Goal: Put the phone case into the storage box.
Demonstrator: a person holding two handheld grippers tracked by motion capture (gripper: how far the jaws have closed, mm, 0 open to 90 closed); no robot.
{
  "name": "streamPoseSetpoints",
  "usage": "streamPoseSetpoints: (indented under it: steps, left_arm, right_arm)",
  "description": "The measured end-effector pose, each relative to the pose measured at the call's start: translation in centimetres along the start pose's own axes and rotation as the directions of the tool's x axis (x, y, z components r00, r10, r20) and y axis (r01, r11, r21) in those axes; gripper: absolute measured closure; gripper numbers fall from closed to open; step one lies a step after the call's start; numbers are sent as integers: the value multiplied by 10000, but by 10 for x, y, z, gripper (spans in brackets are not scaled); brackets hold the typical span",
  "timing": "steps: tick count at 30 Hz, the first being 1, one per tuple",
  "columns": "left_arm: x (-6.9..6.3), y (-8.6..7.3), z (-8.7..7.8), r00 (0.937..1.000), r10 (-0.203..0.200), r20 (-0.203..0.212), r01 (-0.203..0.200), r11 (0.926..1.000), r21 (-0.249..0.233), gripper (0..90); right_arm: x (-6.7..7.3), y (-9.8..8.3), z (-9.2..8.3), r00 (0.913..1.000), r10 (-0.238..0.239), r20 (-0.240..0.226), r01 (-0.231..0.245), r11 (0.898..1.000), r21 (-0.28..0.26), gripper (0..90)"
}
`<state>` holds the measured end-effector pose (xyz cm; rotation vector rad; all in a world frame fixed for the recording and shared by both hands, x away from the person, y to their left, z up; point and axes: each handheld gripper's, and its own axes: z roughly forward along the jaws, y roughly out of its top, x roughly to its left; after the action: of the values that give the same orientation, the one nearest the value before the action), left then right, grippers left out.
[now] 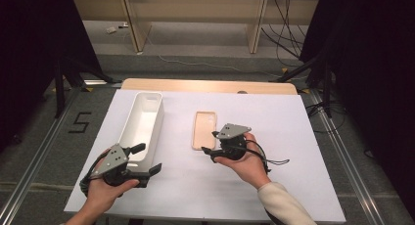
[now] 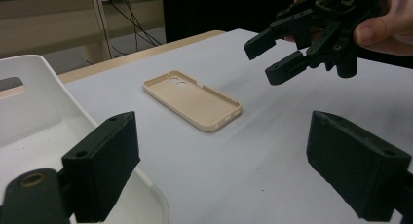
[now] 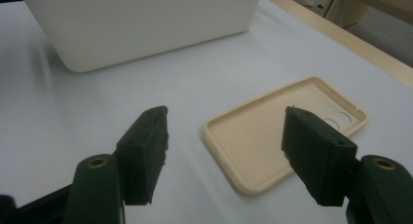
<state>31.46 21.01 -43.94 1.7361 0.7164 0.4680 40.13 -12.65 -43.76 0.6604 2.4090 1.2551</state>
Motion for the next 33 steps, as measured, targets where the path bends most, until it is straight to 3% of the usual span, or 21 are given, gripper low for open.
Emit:
streamPoseSetpoints:
  steps: [23, 28, 33]
  left_arm:
    - [0, 1, 0, 10000, 44, 54, -44, 10000, -54, 114]
    - [0, 1, 0, 10000, 71, 64, -71, 10000, -58, 115]
    - [0, 1, 0, 10000, 49, 52, -49, 10000, -49, 115]
  right_arm:
    - [-11, -7, 39, 9994, 16, -356, 19, 9950, 999, 492]
    - [-11, -10, 46, 9995, -223, -203, 248, 9907, 1339, 494]
    - [-10, -8, 50, 9965, -828, -145, 841, 9794, 1838, 487]
